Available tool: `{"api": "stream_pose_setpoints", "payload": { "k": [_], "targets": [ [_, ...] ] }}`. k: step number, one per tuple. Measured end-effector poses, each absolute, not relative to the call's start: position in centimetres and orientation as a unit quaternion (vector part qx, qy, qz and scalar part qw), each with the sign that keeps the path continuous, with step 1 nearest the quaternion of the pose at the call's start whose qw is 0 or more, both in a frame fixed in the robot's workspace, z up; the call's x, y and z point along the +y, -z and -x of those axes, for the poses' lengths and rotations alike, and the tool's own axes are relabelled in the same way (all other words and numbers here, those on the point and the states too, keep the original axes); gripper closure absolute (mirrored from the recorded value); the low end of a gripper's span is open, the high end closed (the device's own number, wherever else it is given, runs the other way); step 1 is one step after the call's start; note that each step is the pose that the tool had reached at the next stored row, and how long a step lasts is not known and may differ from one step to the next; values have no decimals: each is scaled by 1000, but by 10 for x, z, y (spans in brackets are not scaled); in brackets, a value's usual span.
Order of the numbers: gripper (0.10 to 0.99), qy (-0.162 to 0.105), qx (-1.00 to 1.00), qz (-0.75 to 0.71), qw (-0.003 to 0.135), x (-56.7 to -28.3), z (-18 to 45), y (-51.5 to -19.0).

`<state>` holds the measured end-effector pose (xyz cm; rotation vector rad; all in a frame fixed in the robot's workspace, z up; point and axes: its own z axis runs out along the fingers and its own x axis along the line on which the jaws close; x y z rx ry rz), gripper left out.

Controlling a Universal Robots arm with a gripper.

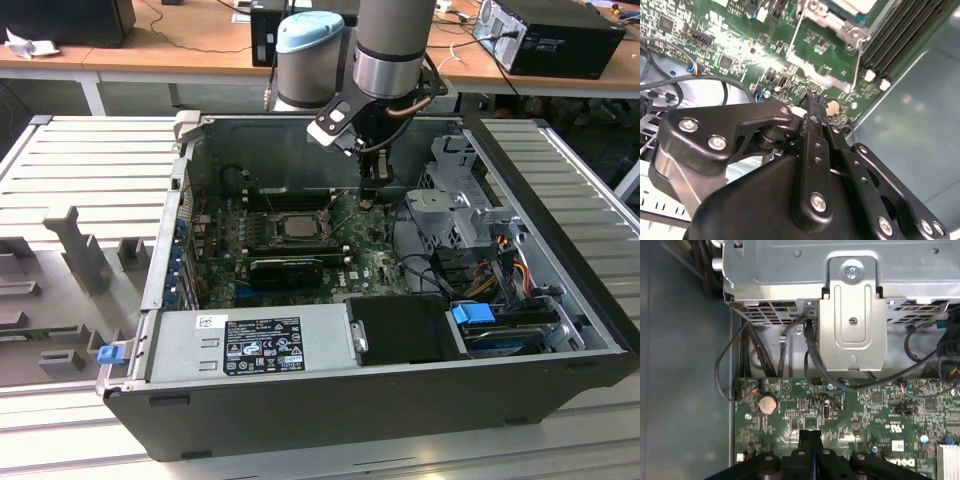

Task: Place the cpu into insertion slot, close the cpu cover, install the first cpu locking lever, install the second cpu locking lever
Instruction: 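Close the cpu cover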

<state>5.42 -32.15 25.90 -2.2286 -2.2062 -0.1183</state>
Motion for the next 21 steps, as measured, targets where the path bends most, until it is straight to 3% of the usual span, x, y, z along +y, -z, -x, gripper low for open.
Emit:
{"api": "stream_pose_setpoints", "payload": {
  "k": [21],
  "targets": [
    [980,36,-703,710,4,-321,-32,-248]
  ]
}}
